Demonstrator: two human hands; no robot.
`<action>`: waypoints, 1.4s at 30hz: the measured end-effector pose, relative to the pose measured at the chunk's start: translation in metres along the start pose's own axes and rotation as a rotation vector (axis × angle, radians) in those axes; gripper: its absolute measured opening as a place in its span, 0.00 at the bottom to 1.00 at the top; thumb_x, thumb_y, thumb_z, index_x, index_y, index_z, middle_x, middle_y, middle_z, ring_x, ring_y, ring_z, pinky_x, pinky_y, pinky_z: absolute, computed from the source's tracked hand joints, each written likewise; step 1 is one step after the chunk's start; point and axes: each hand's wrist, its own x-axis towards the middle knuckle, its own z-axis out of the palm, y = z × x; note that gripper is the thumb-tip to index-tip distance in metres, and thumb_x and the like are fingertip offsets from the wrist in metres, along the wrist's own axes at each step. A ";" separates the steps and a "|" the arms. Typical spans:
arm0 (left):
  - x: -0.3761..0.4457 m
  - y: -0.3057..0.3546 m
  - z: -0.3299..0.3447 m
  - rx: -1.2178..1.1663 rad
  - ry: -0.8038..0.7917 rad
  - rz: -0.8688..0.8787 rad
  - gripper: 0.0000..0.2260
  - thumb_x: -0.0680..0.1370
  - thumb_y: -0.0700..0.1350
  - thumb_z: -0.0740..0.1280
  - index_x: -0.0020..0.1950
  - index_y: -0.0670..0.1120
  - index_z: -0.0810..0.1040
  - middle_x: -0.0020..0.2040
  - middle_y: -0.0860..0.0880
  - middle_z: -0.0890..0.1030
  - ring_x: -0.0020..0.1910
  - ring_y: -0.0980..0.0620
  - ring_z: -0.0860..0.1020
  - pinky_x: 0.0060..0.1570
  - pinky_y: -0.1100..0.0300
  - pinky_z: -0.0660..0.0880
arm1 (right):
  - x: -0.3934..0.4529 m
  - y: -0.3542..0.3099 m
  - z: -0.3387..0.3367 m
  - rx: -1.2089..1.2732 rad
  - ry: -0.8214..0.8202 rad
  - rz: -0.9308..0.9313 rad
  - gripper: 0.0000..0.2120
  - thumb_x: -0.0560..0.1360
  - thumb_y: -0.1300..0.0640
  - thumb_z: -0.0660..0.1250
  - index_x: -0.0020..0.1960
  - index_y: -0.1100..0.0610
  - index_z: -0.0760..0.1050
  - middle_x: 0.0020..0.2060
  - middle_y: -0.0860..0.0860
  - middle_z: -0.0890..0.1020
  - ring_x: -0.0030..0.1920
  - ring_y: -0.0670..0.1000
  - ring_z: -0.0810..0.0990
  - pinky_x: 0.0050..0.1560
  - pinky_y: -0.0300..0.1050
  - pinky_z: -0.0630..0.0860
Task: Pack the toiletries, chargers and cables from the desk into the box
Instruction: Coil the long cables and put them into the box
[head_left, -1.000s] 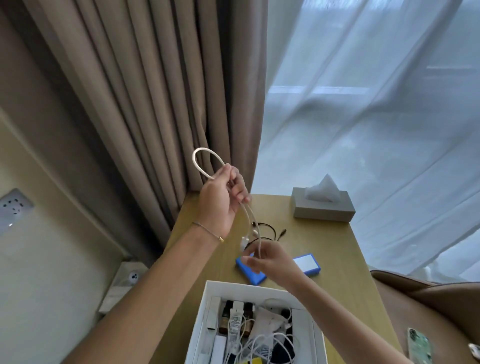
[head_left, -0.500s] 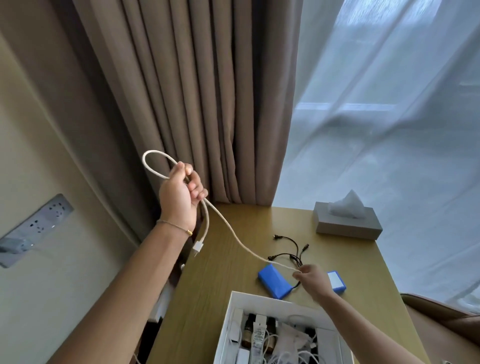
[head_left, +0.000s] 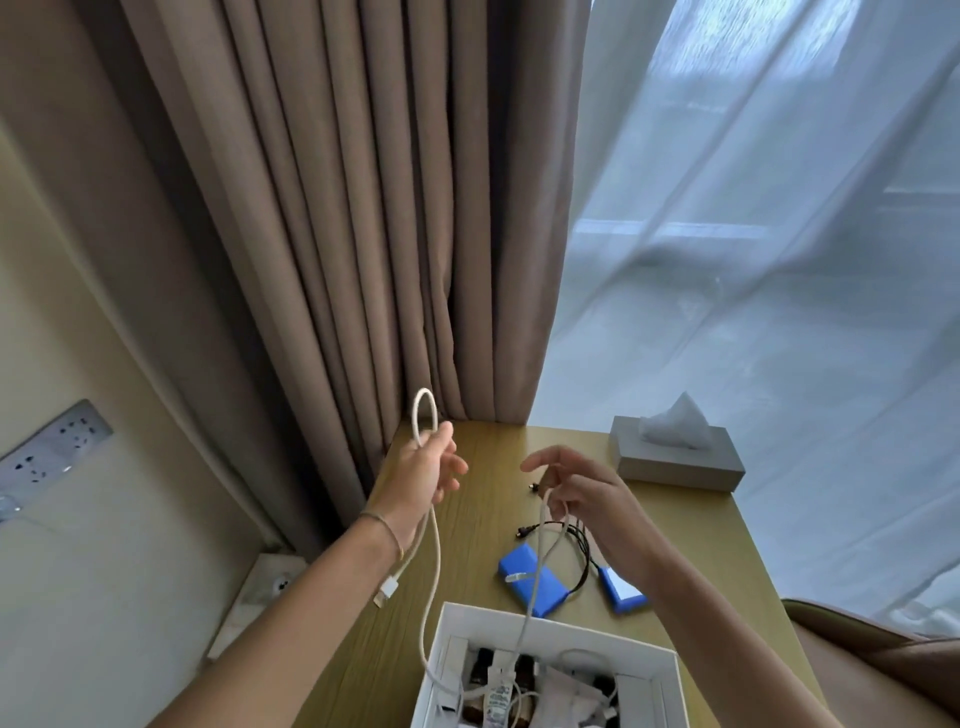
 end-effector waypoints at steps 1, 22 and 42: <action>-0.004 -0.002 0.007 0.017 -0.059 -0.036 0.20 0.79 0.63 0.61 0.44 0.46 0.75 0.36 0.47 0.83 0.31 0.52 0.76 0.29 0.62 0.66 | -0.002 -0.011 0.003 -0.008 -0.015 -0.042 0.14 0.74 0.71 0.60 0.56 0.65 0.79 0.35 0.54 0.74 0.35 0.49 0.71 0.37 0.38 0.71; -0.033 0.020 0.050 -0.452 -0.052 0.032 0.18 0.84 0.50 0.60 0.35 0.46 0.68 0.27 0.48 0.70 0.25 0.54 0.65 0.29 0.61 0.62 | -0.067 0.101 0.012 -0.011 -0.620 0.421 0.17 0.80 0.49 0.68 0.66 0.55 0.77 0.56 0.53 0.86 0.59 0.53 0.83 0.63 0.44 0.76; -0.107 -0.146 0.067 0.845 -0.543 0.103 0.14 0.67 0.52 0.75 0.41 0.53 0.69 0.34 0.55 0.74 0.32 0.55 0.71 0.39 0.53 0.75 | -0.112 0.130 -0.047 -0.593 0.045 0.537 0.05 0.77 0.58 0.70 0.46 0.54 0.84 0.29 0.49 0.82 0.27 0.47 0.77 0.29 0.41 0.74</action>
